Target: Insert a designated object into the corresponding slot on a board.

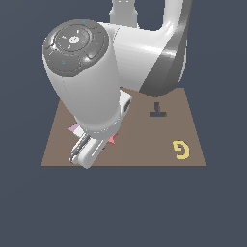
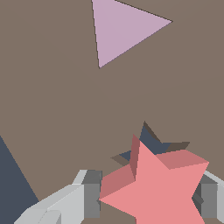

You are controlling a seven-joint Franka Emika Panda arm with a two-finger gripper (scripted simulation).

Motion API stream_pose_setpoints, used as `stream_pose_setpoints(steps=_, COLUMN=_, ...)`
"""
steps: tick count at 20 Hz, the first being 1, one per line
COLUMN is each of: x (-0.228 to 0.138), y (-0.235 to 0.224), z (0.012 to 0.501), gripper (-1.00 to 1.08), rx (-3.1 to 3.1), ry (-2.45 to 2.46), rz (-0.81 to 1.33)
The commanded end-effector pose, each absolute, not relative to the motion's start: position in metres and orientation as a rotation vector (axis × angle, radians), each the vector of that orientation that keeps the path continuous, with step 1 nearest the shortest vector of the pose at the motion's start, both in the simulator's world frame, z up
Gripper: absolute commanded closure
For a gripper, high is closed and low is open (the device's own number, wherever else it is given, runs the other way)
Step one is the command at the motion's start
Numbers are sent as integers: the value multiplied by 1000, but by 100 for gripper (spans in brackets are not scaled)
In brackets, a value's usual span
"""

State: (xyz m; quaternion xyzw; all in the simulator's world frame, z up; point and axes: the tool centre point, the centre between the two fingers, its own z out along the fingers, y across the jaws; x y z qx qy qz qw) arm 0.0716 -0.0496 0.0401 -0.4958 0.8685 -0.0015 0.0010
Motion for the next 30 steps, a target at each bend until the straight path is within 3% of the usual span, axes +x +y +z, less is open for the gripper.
stream_pose_setpoints(steps=1, x=68, y=-51, z=40, gripper=108, rx=-1487, ry=2765, rz=-5)
stream_pose_setpoints(steps=22, x=63, y=-52, z=31, gripper=108, rx=-1378, ry=2824, rz=-3)
stream_pose_setpoints(steps=23, x=63, y=-52, z=31, gripper=-92, rx=-1378, ry=2824, rz=-3)
stream_pose_setpoints(steps=30, x=63, y=-52, z=31, gripper=-92, rx=-1378, ry=2824, rz=-3)
